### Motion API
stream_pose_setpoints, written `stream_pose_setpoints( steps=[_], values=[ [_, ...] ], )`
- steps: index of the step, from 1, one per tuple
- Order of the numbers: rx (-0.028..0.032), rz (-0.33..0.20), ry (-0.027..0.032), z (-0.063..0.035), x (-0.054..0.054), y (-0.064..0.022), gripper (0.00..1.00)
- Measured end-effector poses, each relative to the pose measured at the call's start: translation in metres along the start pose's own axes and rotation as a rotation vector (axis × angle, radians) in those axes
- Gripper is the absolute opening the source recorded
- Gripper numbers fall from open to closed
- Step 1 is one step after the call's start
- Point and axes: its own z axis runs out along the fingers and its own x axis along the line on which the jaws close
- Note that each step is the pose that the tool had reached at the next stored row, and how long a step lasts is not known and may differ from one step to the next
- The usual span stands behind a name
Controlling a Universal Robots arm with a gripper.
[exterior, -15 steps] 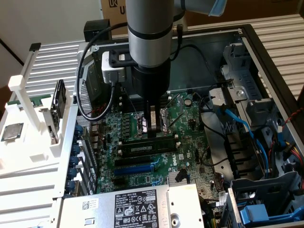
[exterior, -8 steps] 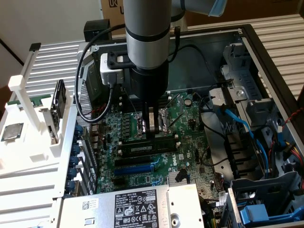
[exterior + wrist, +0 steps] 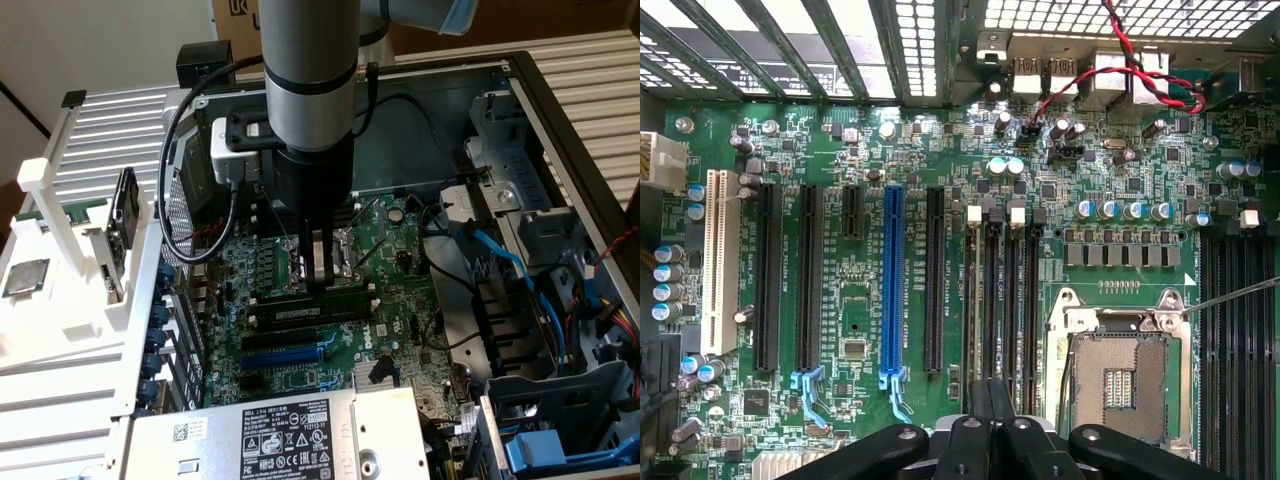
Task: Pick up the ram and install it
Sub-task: 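Press down the ram until it locks into place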
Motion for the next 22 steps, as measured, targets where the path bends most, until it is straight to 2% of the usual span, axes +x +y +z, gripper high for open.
stream_pose_setpoints(
  steps=[7,15,22],
  values=[
    [-0.0011,0.0,0.0002,0.0049,0.0003,-0.0001,0.1],
    [-0.0076,0.0,-0.0001,0.0057,0.0012,-0.0002,0.1],
    [-0.0097,0.001,-0.0002,0.0057,0.0019,-0.0002,0.1]
  ],
)
